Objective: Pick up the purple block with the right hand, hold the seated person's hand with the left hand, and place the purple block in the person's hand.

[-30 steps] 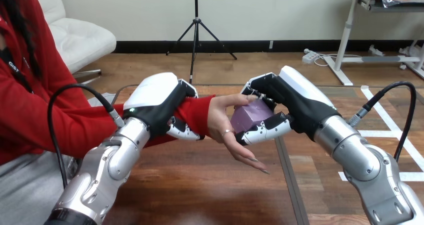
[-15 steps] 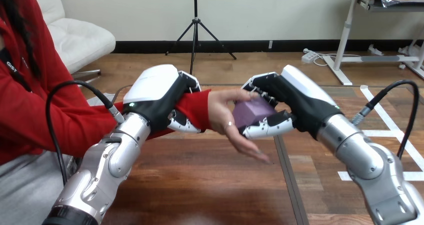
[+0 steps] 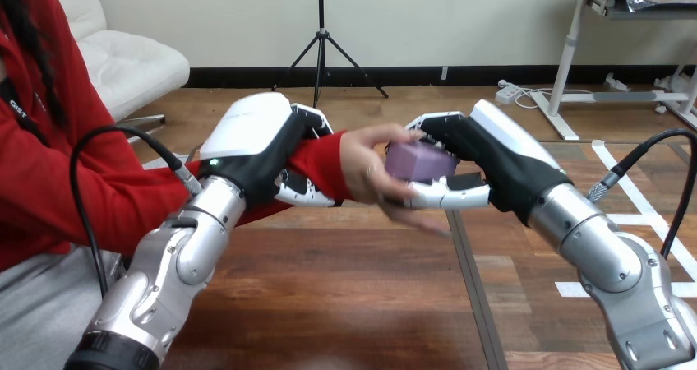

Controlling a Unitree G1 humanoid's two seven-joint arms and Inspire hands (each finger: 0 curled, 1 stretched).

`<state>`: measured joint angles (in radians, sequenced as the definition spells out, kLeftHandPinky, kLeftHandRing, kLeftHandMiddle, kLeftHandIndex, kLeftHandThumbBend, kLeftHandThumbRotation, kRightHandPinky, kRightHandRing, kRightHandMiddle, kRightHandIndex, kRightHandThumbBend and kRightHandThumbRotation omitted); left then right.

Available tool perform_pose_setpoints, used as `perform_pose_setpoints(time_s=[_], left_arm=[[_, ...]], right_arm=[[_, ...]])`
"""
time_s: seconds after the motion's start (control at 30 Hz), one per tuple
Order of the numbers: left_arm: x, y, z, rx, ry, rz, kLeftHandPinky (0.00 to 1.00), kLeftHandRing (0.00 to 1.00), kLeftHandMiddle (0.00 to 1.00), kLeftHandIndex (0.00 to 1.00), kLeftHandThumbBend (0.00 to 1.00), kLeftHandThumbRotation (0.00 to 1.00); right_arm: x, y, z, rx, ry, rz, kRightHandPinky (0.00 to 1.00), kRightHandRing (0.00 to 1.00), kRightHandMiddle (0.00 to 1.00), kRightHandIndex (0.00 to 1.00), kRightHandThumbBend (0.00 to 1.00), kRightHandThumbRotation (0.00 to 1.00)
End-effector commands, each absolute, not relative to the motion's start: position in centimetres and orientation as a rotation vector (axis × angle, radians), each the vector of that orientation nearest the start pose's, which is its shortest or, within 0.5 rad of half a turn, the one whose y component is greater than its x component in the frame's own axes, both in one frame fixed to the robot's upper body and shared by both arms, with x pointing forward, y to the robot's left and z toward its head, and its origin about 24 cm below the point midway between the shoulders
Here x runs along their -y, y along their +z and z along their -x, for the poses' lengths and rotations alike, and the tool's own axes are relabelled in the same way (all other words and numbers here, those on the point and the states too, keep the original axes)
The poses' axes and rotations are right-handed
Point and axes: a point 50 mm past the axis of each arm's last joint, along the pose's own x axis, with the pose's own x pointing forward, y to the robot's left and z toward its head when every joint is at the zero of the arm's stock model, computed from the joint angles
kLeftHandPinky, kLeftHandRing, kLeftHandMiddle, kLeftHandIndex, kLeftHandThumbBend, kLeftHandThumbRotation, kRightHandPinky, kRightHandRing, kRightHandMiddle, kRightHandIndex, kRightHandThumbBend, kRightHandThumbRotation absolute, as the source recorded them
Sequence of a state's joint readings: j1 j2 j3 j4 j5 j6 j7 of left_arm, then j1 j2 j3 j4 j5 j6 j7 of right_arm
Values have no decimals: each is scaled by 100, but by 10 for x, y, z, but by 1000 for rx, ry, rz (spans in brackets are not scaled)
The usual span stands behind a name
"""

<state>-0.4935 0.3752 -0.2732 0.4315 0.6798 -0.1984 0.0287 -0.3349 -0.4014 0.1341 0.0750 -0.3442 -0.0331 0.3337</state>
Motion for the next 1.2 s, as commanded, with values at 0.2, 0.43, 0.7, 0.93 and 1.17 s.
perform_pose_setpoints(time_s=[0.2, 0.43, 0.7, 0.93, 1.17], left_arm=[[-120, 194, -346, 722, -126, -1070, 53, 62, 58, 55, 74, 20], [-121, 193, -345, 716, -127, -1067, 51, 58, 57, 55, 75, 19], [-122, 191, -343, 715, -136, -1060, 50, 56, 57, 56, 75, 21], [-123, 189, -341, 714, -152, -1045, 50, 56, 58, 57, 75, 22], [-126, 186, -338, 706, -182, -1030, 51, 59, 61, 59, 74, 25]], right_arm=[[155, 146, -304, 368, 433, 784, 54, 60, 63, 65, 81, 100], [159, 144, -304, 370, 428, 776, 54, 59, 62, 64, 79, 100], [163, 141, -304, 360, 419, 771, 53, 58, 61, 63, 79, 100], [167, 139, -304, 349, 412, 758, 51, 57, 61, 63, 78, 100], [171, 136, -304, 336, 399, 746, 49, 57, 61, 63, 78, 100]])
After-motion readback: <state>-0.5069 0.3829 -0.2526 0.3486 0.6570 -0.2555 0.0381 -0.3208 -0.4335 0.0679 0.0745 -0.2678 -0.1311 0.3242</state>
